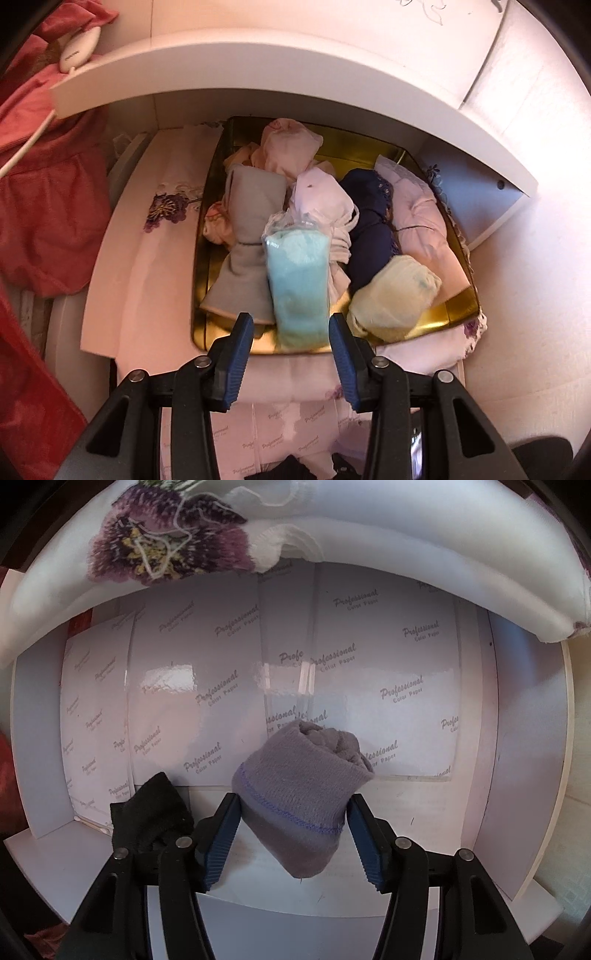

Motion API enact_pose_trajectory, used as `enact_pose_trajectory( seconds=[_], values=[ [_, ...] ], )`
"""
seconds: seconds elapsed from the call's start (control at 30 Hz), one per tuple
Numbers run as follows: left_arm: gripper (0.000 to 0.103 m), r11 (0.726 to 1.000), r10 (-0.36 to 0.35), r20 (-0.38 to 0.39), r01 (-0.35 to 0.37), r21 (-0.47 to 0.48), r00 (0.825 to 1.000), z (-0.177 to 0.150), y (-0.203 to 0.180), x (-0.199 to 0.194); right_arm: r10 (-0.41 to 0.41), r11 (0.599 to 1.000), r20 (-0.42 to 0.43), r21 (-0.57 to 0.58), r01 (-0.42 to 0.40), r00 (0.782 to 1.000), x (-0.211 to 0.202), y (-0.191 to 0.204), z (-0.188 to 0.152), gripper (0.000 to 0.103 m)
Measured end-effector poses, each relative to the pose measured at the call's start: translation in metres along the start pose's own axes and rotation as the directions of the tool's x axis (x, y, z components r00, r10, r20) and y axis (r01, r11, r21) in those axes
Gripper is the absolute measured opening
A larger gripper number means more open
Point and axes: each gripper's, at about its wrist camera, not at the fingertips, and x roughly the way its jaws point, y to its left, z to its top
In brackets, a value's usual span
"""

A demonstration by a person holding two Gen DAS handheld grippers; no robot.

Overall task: Organize soft objects
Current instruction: 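Open the left tool to release the teal packet and withdraw, then grasp the black sock with the left tool while the right tool holds the lavender sock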

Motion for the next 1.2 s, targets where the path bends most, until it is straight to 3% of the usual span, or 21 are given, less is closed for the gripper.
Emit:
enact_pose_trajectory(
  seconds=[0.7,1.2],
  values=[
    [0.043,0.999,0.027,-0.045,-0.025,0.037,0.999,-0.067,0.009,-0.029,-0.028,1.000,0.012,-0.007,0.028,1.000,0.003,0.003,-0.006,0.061],
    [0.043,0.997,0.038,-0.088,-0.032,0.075,0.995,-0.088,0.008,-0.028,-0.048,0.999,0.006,-0.005,0.048,0.999,0.004,0.002,-0.011,0.060]
  ],
)
